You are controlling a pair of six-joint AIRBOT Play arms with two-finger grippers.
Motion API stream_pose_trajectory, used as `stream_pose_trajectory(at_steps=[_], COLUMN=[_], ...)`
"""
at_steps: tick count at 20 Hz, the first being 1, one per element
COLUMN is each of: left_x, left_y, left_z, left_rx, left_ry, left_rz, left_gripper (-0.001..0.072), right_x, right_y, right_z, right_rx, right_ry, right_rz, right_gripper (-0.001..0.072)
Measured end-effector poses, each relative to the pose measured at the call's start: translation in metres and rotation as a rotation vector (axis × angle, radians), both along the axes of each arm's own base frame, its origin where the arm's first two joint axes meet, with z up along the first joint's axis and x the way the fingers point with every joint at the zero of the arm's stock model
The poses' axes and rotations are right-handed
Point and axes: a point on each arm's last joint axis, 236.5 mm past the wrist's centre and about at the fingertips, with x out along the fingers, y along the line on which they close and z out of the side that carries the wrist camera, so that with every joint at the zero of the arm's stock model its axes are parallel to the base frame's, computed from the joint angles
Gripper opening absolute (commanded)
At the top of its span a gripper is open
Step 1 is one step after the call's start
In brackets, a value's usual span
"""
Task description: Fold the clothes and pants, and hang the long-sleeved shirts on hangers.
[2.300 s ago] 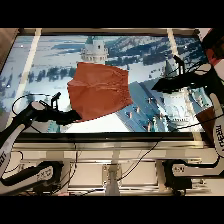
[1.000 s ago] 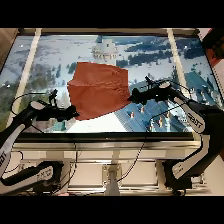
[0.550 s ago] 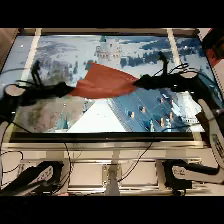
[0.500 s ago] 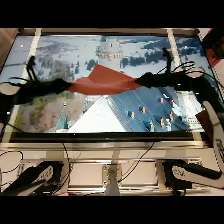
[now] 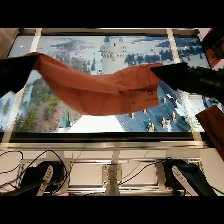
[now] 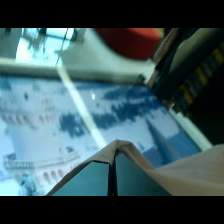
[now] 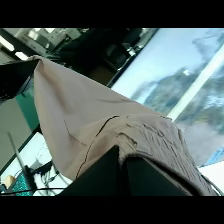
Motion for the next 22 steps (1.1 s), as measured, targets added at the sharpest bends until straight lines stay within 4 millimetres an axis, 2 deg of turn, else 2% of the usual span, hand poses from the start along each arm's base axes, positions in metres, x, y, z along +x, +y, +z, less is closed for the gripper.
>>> stream_pose_trajectory(at_steps=[1,3,4,6,8,10,13,16,19,22], left_x=[-0.017,-0.041,-0.044,-0.038,-0.017,0.012,0.062,0.107,0.129,0.132], left_y=[-0.001,-0.003,-0.001,0.003,0.004,0.003,-0.002,-0.020,-0.050,-0.071], left_z=[0.007,0.005,-0.004,-0.033,-0.079,-0.126,-0.183,-0.234,-0.283,-0.317], left_rx=[-0.019,-0.043,-0.053,-0.078,-0.124,-0.190,-0.275,-0.316,-0.295,-0.260], left_ry=[-0.008,0.023,0.061,0.161,0.304,0.425,0.531,0.618,0.719,0.796], left_rz=[0.004,0.015,0.027,0.046,0.049,0.042,0.046,0.046,0.020,-0.008], left_gripper=[0.0005,0.0005,0.0005,0.0005,0.0005,0.0006,0.0005,0.0005,0.0005,0.0005], right_x=[-0.014,-0.027,-0.028,-0.020,-0.002,0.023,0.080,0.133,0.165,0.177], right_y=[0.000,-0.003,-0.006,-0.009,-0.008,-0.003,0.000,-0.011,-0.027,-0.058], right_z=[0.004,-0.003,-0.012,-0.038,-0.072,-0.110,-0.160,-0.204,-0.243,-0.270], right_rx=[-0.001,-0.018,-0.022,-0.018,0.000,0.026,0.065,0.075,0.058,-0.005], right_ry=[0.008,0.058,0.094,0.185,0.283,0.372,0.452,0.500,0.553,0.601], right_rz=[0.003,-0.023,-0.040,-0.073,-0.108,-0.153,-0.283,-0.425,-0.516,-0.559], right_gripper=[0.0019,0.0019,0.0019,0.0019,0.0020,0.0019,0.0020,0.0019,0.0019,0.0019])
